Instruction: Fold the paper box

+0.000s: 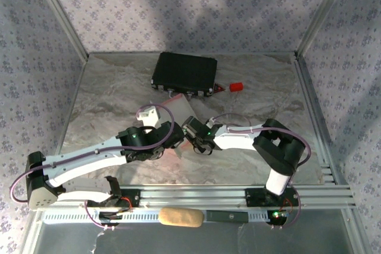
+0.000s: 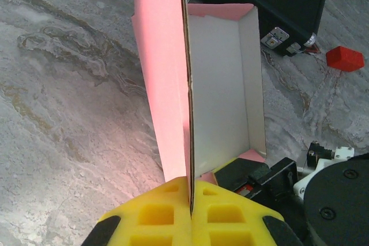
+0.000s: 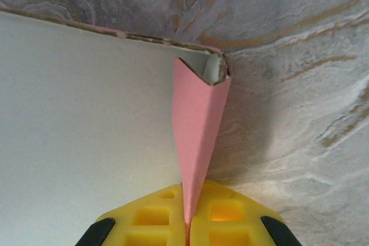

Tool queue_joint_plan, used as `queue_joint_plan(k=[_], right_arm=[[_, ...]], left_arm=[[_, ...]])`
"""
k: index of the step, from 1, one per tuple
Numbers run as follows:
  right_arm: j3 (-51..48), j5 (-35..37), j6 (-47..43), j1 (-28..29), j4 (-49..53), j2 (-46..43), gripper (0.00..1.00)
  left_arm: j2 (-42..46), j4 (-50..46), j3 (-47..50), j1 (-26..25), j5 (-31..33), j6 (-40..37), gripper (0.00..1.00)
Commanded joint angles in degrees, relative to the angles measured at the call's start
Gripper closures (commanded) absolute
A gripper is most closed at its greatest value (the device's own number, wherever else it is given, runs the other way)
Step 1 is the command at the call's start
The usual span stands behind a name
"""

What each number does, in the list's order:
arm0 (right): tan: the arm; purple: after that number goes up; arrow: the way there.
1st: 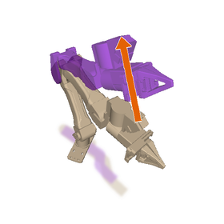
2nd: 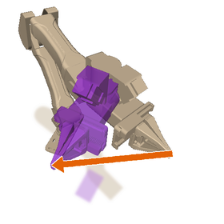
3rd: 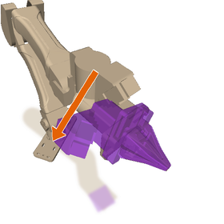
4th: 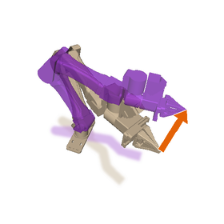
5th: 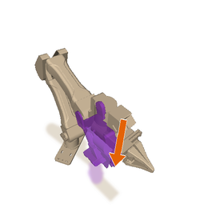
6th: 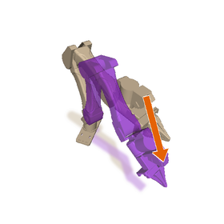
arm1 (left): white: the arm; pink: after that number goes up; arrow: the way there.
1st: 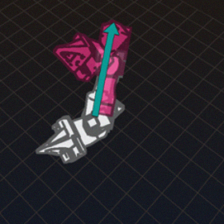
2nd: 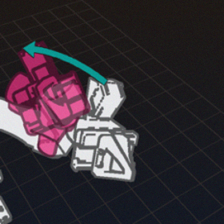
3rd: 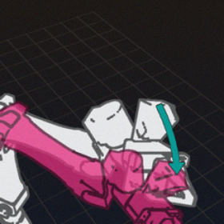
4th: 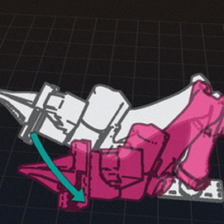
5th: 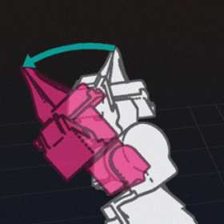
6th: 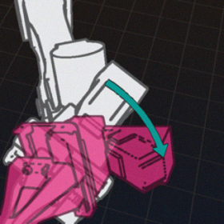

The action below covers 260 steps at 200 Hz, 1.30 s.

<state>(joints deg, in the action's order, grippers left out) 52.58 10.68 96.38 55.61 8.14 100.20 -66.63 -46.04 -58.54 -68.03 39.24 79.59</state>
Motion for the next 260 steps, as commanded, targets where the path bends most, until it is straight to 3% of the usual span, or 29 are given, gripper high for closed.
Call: queue_joint_plan(k=[1, 28, 101, 138, 192, 244, 260], right_arm=[[-0.3, -4.7, 1.9, -0.1, 9.8, 5.1, 0.98], [7.3, -7.7, -0.7, -1.8, 19.7, 9.7, 1.00], [12.6, -9.8, -1.8, -2.2, 25.9, 17.7, 1.00], [15.3, -8.5, -2.6, -1.9, 32.1, 17.2, 1.00], [14.4, -15.9, -5.1, -3.8, 24.3, 20.0, 1.00], [10.4, -12.6, -8.8, -3.5, 20.3, 14.5, 1.00], [10.7, -10.9, -11.1, -2.9, 20.6, 12.3, 0.91]], left_arm=[[1.0, 3.7, 0.4, -1.3, -2.2, -0.5, 1.00], [0.4, 4.3, 0.0, -1.8, -2.9, -1.0, 1.00], [0.9, 6.8, 0.8, -3.5, -2.6, -3.8, 1.00], [0.5, 8.4, 0.6, -5.4, -2.4, -6.3, 1.00], [1.3, 10.7, 3.1, -8.2, -2.9, -7.9, 1.00], [2.1, 11.1, 5.0, -10.2, -0.6, -7.3, 1.00], [2.4, 11.2, 5.6, -10.7, 1.1, -6.7, 1.00]])
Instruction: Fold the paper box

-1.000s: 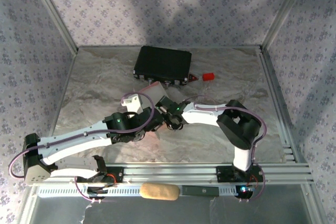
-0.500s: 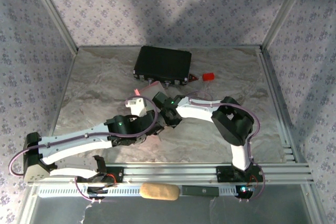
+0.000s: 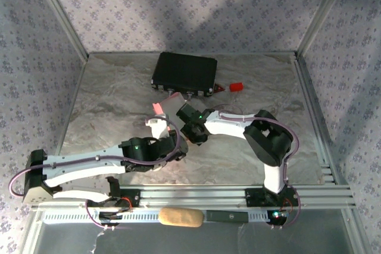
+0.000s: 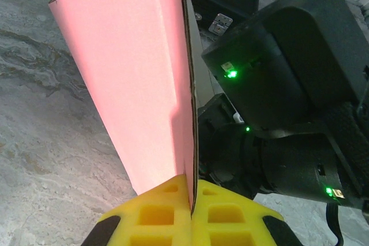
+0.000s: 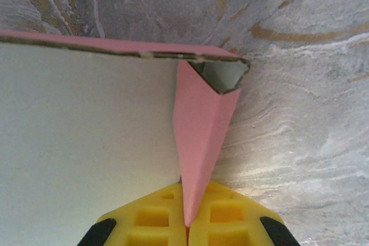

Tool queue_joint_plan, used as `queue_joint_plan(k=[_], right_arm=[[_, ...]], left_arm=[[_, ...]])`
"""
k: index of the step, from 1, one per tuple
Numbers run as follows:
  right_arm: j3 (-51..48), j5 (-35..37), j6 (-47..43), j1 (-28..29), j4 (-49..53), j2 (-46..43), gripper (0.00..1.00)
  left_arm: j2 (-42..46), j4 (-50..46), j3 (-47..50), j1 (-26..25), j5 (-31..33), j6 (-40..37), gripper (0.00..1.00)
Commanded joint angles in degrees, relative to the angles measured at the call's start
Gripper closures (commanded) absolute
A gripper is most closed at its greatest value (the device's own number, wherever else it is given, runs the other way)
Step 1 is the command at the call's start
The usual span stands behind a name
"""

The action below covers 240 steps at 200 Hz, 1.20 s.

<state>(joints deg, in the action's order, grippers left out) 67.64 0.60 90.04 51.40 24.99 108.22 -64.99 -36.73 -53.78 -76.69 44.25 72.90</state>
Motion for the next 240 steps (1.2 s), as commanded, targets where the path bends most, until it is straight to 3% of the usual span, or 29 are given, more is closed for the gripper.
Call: queue_joint_plan(k=[1, 47, 106, 143, 185, 205, 220, 240], right_arm=[[-4.4, -0.7, -4.9, 1.4, 3.7, 4.1, 0.91], [-8.2, 4.9, -5.6, 3.4, 2.1, -5.4, 0.67], [-16.5, 9.2, -5.3, 6.1, -2.6, -19.3, 0.52], [-24.4, 10.2, -3.9, 6.2, -9.7, -25.8, 0.48], [-28.2, 13.0, -3.6, 6.3, -9.3, -34.5, 0.44], [-26.1, 16.1, -5.8, 6.3, -3.1, -39.5, 0.42], [-23.6, 19.4, -8.6, 5.9, 3.2, -43.3, 0.41], [-23.1, 21.5, -14.9, 3.7, 6.4, -49.3, 0.42]], left_arm=[[0.8, 1.9, 0.8, -2.1, -3.8, 0.0, 1.00], [0.9, -0.6, 1.5, -3.0, 0.6, 3.9, 1.00], [0.9, -4.6, 1.2, -3.3, 3.8, 9.0, 1.00], [-0.1, -4.6, 1.0, -3.5, 4.8, 10.4, 1.00], [-1.9, -7.4, -1.2, -3.7, 5.5, 11.2, 1.00], [-2.9, -12.5, -4.0, -3.6, 5.7, 11.5, 1.00], [-2.8, -13.2, -5.6, -3.0, 4.1, 7.0, 1.00], [-2.7, -15.8, -9.0, 1.2, -3.1, -1.9, 1.00]])
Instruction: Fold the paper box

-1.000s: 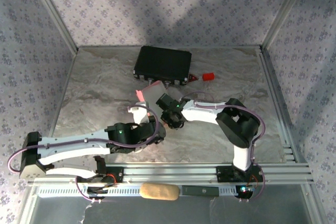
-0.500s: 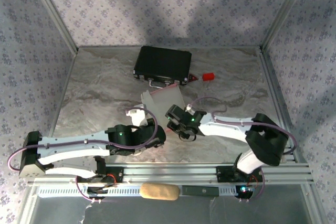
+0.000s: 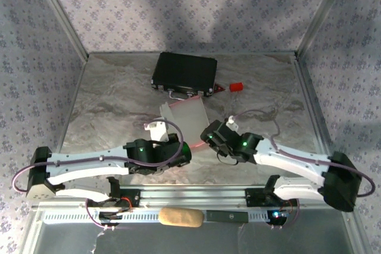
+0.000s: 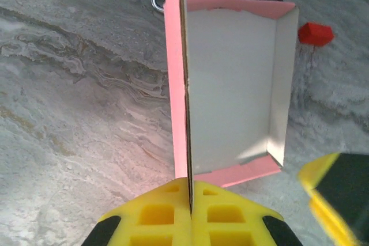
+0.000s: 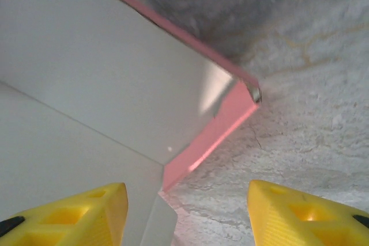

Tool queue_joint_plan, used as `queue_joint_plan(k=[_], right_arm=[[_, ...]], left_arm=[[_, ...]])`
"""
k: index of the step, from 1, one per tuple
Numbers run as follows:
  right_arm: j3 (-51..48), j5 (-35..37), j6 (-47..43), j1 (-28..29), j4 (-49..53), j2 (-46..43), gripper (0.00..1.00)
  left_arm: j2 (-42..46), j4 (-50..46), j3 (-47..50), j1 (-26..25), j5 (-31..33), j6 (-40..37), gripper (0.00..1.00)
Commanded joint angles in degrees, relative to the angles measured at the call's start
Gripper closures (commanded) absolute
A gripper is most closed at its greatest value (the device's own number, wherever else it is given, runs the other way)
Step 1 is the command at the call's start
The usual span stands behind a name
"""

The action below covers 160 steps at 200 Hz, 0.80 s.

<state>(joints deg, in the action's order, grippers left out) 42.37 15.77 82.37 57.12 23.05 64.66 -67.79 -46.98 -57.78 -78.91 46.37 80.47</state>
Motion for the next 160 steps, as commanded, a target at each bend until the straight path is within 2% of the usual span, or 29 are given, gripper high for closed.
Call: queue_joint_plan(k=[1, 28, 49, 65, 85, 100, 123, 160], right_arm=[[2.2, 6.3, -7.7, -2.3, 8.4, -6.0, 0.42], [3.7, 2.1, -20.3, -10.3, 10.2, -11.6, 0.42], [3.7, -7.8, -30.9, -18.9, 7.9, -14.5, 0.42], [3.6, -14.6, -38.6, -25.7, 4.7, -16.0, 0.42], [4.7, -23.1, -46.8, -31.2, 3.2, -15.4, 0.43], [6.6, -25.6, -51.5, -32.8, 3.9, -13.6, 0.46], [8.7, -25.7, -55.7, -33.3, 4.8, -11.4, 0.48], [8.6, -25.5, -57.1, -33.3, 4.3, -10.1, 0.50]], left_arm=[[0.0, -5.6, -5.2, 3.6, -5.5, -10.0, 1.00], [0.0, -9.7, -10.7, 9.8, -15.5, -25.4, 1.00], [-0.3, -12.0, -14.9, 14.8, -25.1, -38.3, 1.00], [-2.0, -16.8, -20.2, 17.5, -27.6, -45.9, 1.00], [-5.0, -19.5, -25.4, 19.9, -32.3, -55.9, 1.00], [-8.6, -21.6, -29.4, 21.0, -35.5, -62.7, 1.00], [-14.6, -25.4, -34.5, 21.3, -37.5, -72.6, 1.00], [-22.7, -29.5, -39.8, 21.5, -35.9, -85.3, 1.00]])
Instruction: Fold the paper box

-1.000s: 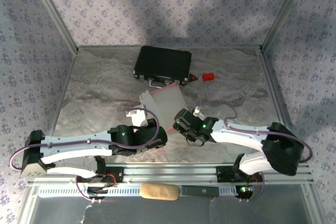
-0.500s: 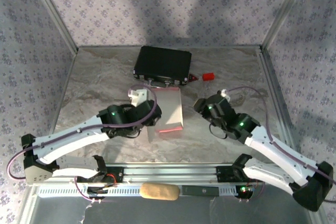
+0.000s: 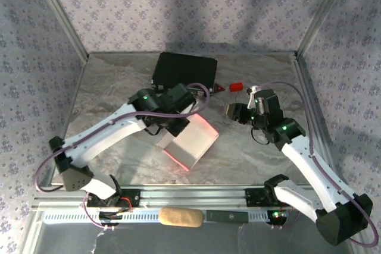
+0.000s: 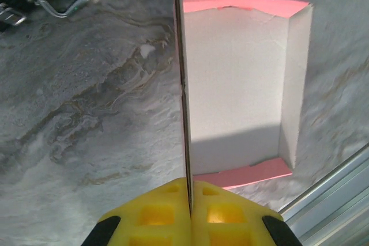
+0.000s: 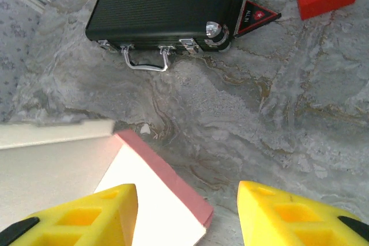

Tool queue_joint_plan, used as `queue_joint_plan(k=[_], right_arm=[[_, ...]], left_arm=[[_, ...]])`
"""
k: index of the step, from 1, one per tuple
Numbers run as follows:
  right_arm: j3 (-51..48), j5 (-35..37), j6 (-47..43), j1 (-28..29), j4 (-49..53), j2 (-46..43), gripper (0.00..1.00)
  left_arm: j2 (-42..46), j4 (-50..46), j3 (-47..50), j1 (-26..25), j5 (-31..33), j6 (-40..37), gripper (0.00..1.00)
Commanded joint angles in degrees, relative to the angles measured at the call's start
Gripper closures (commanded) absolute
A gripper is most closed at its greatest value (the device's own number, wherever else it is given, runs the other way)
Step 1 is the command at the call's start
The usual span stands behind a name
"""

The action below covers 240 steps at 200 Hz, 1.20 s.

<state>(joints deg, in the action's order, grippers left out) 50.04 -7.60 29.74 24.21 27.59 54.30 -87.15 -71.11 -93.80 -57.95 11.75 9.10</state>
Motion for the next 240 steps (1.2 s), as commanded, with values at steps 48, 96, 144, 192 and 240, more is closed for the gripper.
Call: queue_joint_plan(k=[48, 96, 144, 192, 240], right_arm=[[-1.6, -4.5, -5.5, -0.3, -2.1, 0.9, 0.51], [-3.7, -4.7, -4.8, 0.0, -4.3, 3.5, 0.50], [-5.5, -3.4, -4.3, 1.1, -5.7, 5.0, 0.50], [-5.5, -2.5, -4.9, 1.3, -4.9, 6.2, 0.48], [-5.5, -1.7, -6.8, 1.3, -5.0, 6.8, 0.45]], left_arm=[[-4.6, 0.0, -4.3, 2.0, -2.3, -30.9, 1.00], [-6.7, 4.8, -5.4, 5.3, -5.5, -41.6, 1.00], [-12.4, 5.8, -7.5, 6.5, -5.2, -46.5, 0.94], [-15.5, 7.8, -9.1, 7.2, -5.5, -49.1, 0.81], [-14.8, 11.7, -9.9, 7.1, -3.5, -47.1, 0.48]])
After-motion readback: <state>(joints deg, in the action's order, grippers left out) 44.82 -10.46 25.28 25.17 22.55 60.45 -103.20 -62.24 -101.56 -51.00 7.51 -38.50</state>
